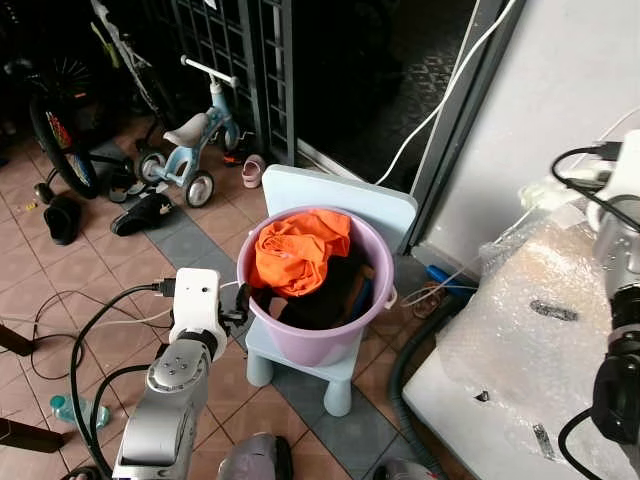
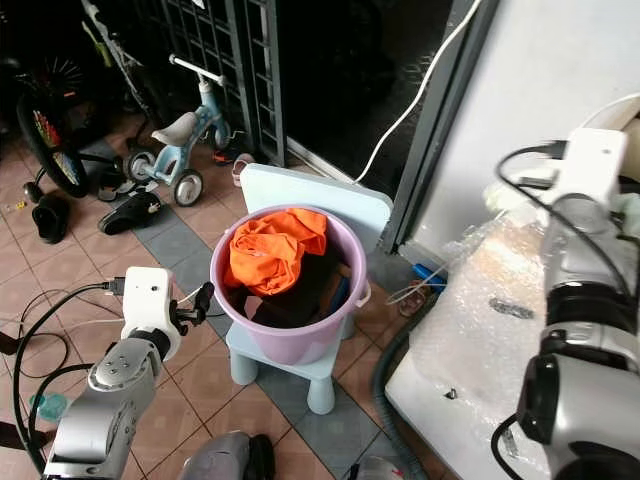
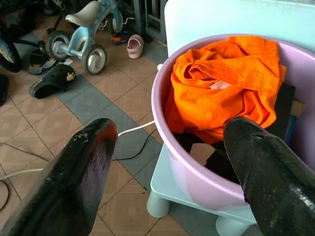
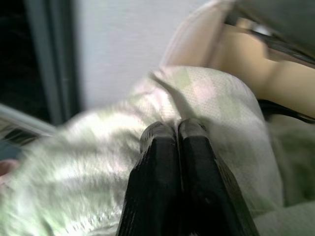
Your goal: Clothes washing
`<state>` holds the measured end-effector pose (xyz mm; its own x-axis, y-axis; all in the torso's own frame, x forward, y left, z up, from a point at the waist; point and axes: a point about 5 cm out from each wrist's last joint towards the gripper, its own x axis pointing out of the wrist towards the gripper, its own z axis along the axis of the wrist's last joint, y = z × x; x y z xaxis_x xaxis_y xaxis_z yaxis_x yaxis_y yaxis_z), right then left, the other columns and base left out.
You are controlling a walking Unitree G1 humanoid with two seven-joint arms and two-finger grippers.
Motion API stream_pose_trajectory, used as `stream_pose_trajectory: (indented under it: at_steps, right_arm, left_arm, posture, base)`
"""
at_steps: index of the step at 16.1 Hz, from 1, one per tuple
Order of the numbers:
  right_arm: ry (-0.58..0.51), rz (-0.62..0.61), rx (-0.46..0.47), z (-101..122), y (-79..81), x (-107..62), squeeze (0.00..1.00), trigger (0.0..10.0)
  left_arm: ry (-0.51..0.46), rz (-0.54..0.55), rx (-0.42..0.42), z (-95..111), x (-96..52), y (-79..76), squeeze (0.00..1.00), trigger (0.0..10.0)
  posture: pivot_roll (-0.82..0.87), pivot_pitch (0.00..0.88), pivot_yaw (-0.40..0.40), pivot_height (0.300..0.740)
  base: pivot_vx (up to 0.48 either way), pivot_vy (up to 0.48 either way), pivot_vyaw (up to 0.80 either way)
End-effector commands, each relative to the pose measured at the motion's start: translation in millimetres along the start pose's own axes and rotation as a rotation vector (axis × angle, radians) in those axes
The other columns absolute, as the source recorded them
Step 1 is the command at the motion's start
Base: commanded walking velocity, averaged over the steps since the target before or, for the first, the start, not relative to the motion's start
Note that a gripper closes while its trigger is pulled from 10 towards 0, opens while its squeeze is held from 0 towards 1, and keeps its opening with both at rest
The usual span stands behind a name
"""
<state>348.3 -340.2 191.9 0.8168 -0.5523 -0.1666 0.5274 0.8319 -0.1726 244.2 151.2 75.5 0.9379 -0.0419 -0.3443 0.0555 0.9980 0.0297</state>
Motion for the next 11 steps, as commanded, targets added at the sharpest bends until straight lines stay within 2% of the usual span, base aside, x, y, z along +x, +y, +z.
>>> stream_pose_trajectory:
  at_steps: [1,2,3,4,5,7,9,11]
  right_arm:
    - [0.102,-0.139,0.027,-22,-27.0,1.4,0.0,0.0]
    - [0.095,-0.16,0.041,-20,-30.9,1.7,0.0,0.0]
    - [0.037,-0.293,0.071,-8,-58.0,1.9,0.0,0.0]
    - [0.025,-0.318,0.074,-6,-63.3,1.6,0.0,0.0]
    - [-0.019,-0.392,0.051,2,-77.7,-0.4,0.0,0.0]
    - [-0.091,-0.5,-0.009,14,-96.8,-4.5,0.0,0.0]
    - [-0.2,-0.567,-0.112,30,-110.6,-9.7,0.0,0.0]
    - [-0.256,-0.565,-0.177,39,-111.6,-11.0,0.0,0.0]
  left_arm:
    - [-0.008,-0.005,0.01,3,-2.1,0.3,0.0,10.0]
    - [-0.008,-0.005,0.01,3,-2.2,0.3,0.0,10.0]
    - [-0.008,-0.004,0.011,3,-2.4,0.7,0.0,10.0]
    - [-0.008,-0.003,0.011,3,-2.4,0.8,0.0,10.0]
    - [-0.008,-0.003,0.011,3,-2.6,0.8,0.0,10.0]
    - [-0.008,-0.004,0.013,3,-2.2,1.4,0.0,10.0]
    - [-0.012,-0.004,0.015,5,-0.5,1.9,0.0,10.0]
    - [-0.015,-0.002,0.012,6,0.3,1.9,0.0,10.0]
  posture:
    - [-0.02,0.06,0.02,0.74]
    - [-0.02,0.06,0.02,0.74]
    - [-0.02,0.057,0.021,0.74]
    - [-0.02,0.057,0.021,0.74]
    - [-0.01,0.056,0.021,0.74]
    - [-0.02,0.056,0.023,0.74]
    - [-0.02,0.067,0.025,0.74]
    - [-0.02,0.062,0.027,0.74]
  base:
    - [0.0,0.0,0.0]
    - [0.0,0.0,0.0]
    - [0.0,0.0,0.0]
    - [0.0,0.0,0.0]
    - [0.0,0.0,0.0]
    - [0.0,0.0,0.0]
    - [0.0,0.0,0.0]
    - [0.0,0.0,0.0]
